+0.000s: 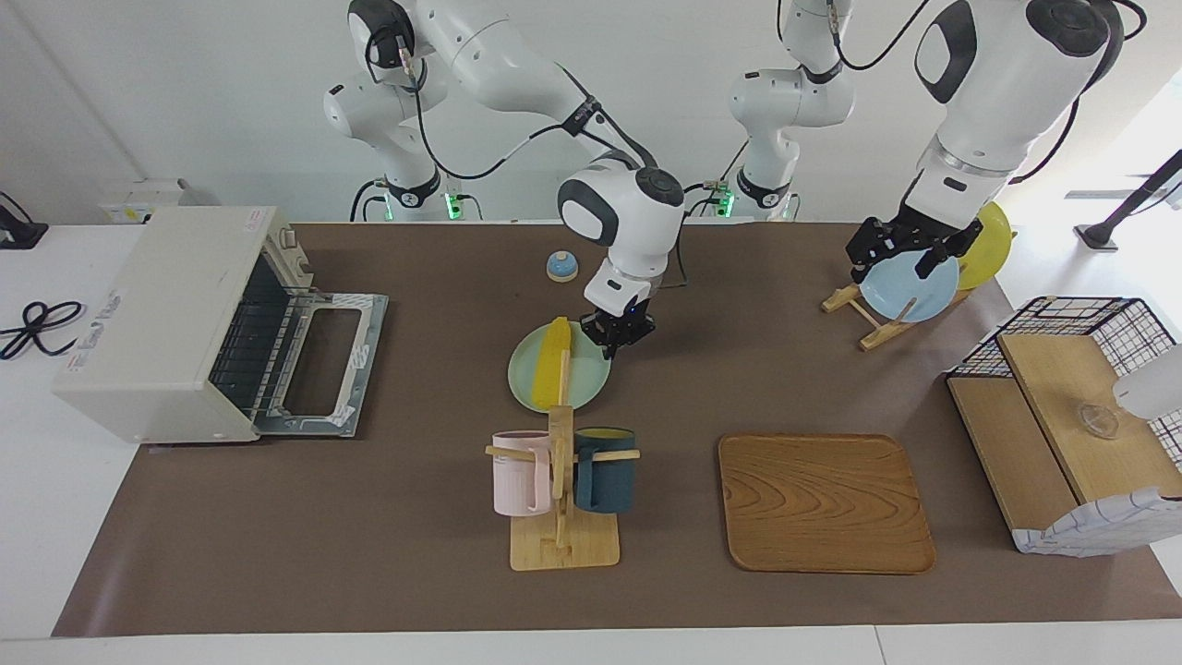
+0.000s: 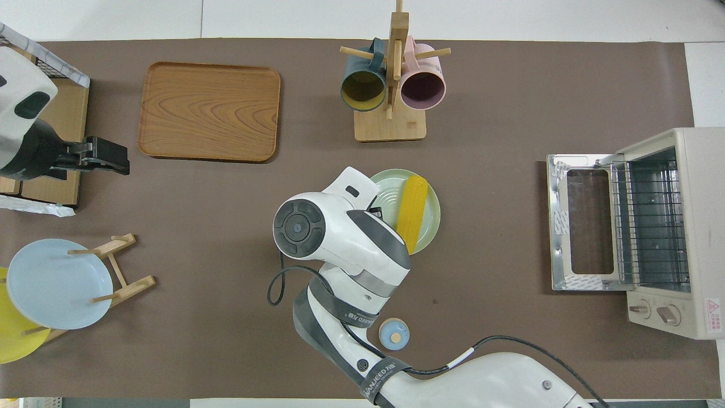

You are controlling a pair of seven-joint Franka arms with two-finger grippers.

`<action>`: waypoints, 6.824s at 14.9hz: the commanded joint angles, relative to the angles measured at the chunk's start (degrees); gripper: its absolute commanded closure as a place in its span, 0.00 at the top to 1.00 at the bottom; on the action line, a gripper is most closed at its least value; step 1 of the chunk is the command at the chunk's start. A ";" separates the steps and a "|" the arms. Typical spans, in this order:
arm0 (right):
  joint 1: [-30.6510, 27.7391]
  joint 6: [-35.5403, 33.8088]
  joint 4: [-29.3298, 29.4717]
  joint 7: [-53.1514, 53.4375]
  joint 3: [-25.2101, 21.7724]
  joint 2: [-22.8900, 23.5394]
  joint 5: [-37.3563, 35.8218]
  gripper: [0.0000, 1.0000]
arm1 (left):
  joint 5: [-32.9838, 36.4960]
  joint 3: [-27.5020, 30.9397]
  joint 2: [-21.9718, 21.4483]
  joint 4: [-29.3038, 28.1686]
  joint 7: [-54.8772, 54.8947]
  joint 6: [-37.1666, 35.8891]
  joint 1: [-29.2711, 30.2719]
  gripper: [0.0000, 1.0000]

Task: Put corn in oven
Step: 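Lift the plate with corn and carry it toward the open oven, then push the plate into the oven with the right gripper, then release the plate and draw the right gripper out of the oven, then push the oven door closed with the right gripper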

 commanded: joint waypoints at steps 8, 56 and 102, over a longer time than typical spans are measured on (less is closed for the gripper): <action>-11.94 -16.83 -13.05 -8.89 0.46 -17.76 0.08 0.00 | 1.13 -2.95 -3.28 -3.38 0.98 -3.38 3.21 1.00; -32.70 -5.96 -28.17 -28.14 0.54 -24.18 8.78 0.00 | -0.63 -2.51 -4.16 -3.12 3.62 -1.62 2.95 1.00; -43.50 -10.77 -26.52 -49.13 -0.16 -29.45 -12.13 0.00 | -0.63 -2.95 -3.98 -4.44 3.01 -0.83 1.28 1.00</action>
